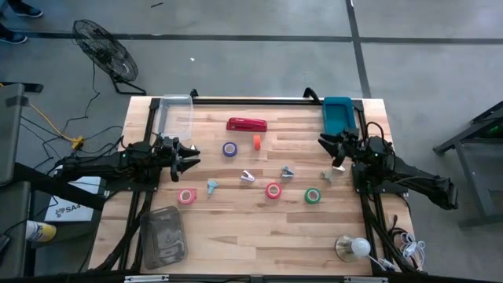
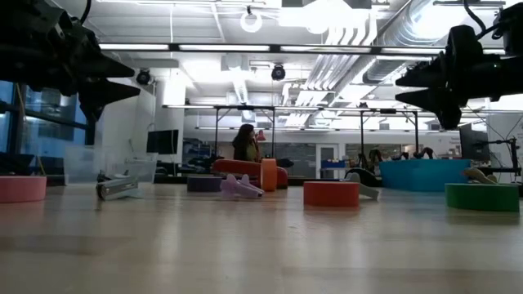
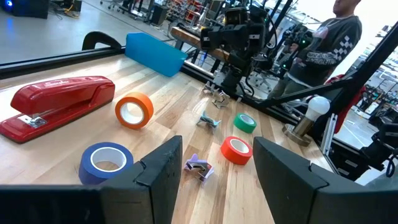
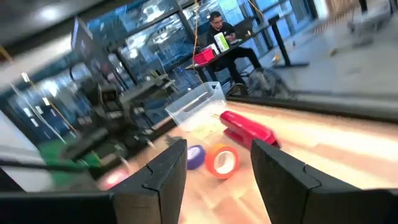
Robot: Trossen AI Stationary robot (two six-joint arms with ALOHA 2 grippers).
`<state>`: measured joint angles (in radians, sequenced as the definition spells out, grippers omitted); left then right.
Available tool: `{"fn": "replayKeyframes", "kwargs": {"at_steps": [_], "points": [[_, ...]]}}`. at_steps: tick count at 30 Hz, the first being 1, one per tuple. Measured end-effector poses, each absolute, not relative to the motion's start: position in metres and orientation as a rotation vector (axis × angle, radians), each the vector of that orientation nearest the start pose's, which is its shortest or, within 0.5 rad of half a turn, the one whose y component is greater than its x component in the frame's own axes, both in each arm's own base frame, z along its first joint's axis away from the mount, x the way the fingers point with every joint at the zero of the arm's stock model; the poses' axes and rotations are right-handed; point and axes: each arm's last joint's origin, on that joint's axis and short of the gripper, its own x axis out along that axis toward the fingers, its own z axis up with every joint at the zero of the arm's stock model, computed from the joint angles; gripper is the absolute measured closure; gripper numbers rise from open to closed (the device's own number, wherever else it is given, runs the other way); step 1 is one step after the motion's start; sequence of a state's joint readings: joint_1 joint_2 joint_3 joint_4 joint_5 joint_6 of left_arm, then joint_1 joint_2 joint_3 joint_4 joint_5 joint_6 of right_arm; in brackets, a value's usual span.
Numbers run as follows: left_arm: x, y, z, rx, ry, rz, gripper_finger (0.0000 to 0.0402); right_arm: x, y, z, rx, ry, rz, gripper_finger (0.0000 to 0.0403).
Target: Pick and place Stapler, Stapler remover, tape
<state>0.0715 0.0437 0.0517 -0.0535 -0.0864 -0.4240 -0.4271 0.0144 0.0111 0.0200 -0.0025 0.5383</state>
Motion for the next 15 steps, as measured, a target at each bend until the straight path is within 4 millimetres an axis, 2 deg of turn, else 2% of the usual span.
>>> {"fn": "replayKeyframes", "kwargs": {"at_steps": [3,9,15], "points": [[0.097,0.009,0.173,-0.423,0.011,0.165,0.0207,0.089,-0.041,0.168,0.654,-0.161,-0.413,0.0233],[0.097,0.009,0.173,-0.422,0.011,0.165,0.0207,0.089,-0.039,0.172,0.703,-0.105,-0.382,0.0233],[0.097,0.009,0.173,-0.423,0.011,0.165,0.0207,0.081,-0.037,0.195,0.759,0.012,-0.486,0.0233]]}}
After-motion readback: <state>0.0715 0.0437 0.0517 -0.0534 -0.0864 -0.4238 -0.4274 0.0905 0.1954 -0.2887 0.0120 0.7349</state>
